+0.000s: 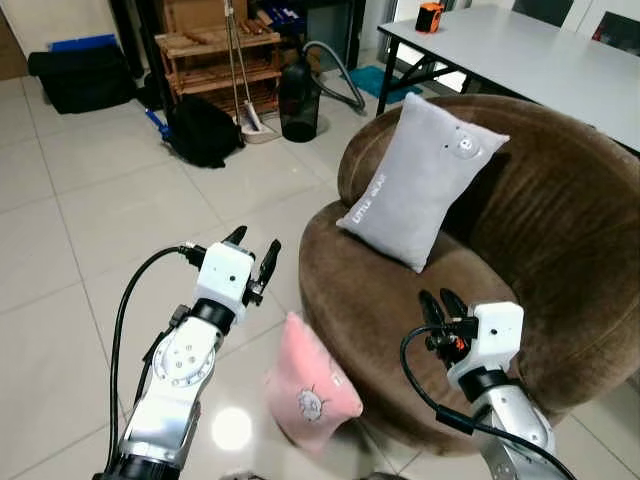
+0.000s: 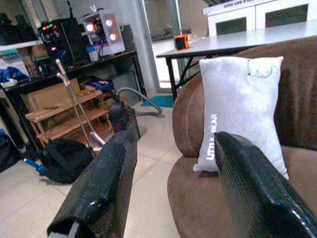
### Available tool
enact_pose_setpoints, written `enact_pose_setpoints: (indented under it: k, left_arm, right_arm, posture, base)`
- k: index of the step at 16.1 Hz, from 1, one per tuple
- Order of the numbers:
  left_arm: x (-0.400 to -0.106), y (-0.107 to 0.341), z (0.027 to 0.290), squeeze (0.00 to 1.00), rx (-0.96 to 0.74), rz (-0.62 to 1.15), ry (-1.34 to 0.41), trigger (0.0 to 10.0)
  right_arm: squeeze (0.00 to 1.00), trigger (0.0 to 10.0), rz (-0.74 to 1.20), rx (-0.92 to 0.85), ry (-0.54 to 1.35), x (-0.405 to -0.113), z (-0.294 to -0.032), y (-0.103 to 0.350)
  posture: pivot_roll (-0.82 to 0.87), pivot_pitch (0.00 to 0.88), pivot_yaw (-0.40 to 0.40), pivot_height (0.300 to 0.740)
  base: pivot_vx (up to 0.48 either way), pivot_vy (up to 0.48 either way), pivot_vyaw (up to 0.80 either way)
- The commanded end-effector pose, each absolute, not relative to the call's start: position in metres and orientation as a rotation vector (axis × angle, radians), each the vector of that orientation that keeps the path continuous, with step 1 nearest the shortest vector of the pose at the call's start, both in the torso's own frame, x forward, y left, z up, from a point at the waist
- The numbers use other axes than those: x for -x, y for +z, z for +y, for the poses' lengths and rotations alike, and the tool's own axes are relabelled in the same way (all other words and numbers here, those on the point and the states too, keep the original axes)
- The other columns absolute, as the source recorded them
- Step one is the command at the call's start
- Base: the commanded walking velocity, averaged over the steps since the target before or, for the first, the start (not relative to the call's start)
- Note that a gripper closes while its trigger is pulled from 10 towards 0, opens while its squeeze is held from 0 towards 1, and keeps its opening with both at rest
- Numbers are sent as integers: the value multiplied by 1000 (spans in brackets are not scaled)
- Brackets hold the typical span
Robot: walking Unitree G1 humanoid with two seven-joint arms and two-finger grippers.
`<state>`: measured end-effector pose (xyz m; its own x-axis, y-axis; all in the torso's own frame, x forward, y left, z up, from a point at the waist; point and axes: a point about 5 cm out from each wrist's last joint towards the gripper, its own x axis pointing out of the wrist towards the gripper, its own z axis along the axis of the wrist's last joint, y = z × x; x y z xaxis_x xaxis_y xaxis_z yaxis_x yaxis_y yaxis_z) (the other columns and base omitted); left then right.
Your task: Move the pillow to the sofa from floor
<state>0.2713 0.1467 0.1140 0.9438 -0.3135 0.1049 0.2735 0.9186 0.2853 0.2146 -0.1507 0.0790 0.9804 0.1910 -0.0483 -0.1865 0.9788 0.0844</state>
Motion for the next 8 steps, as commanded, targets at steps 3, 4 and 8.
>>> enact_pose_setpoints:
  k: [3, 4, 8]
  left_arm:
    - [-272, 112, 145, 0, -285, -149, -305, 10000]
    - [-271, 112, 146, 0, -285, -150, -299, 10000]
    - [-270, 110, 152, 0, -278, -151, -268, 10000]
  right_arm:
    - [0, 10000, 52, -81, 211, -214, -150, 81]
    - [0, 10000, 53, -78, 217, -214, -150, 81]
    - [0, 10000, 54, -62, 240, -214, -148, 81]
  posture:
    - [31, 15, -34, 645]
    - [34, 17, -38, 635]
    - [37, 22, -44, 590]
  base:
    - [0, 0, 0]
    - [0, 0, 0]
    - [0, 0, 0]
